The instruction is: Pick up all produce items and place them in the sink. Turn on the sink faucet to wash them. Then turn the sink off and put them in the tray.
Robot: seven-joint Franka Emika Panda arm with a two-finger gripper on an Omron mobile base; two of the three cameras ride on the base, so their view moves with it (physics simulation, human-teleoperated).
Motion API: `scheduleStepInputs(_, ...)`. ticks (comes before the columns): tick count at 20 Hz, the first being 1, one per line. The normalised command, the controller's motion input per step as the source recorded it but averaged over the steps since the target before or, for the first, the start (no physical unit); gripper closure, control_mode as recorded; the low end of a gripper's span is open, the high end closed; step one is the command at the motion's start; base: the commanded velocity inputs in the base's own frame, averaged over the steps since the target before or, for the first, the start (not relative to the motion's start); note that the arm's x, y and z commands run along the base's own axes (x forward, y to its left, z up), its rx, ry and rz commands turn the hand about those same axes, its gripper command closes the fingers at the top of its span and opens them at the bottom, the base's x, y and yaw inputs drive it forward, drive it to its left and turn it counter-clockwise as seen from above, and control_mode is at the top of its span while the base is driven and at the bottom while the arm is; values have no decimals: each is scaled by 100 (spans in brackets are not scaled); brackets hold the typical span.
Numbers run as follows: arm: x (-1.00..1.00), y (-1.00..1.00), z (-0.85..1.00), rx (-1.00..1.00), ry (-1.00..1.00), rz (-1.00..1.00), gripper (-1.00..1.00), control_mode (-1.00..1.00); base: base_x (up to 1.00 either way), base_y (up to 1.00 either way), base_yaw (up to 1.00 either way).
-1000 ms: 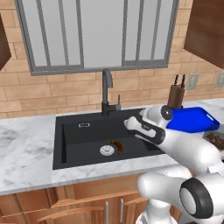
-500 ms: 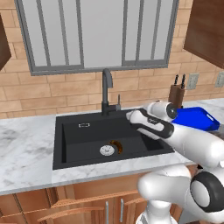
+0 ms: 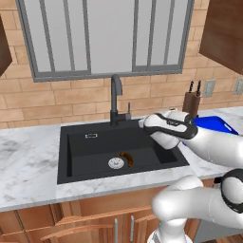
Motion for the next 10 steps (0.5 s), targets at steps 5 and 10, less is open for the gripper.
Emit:
scheduleStepInputs(5,36,-2,-1,0,-1,0,-100,-100,0,0,0)
scheduleStepInputs(10,32,0,-3,0,-2,2,-100,-100,0,0,0)
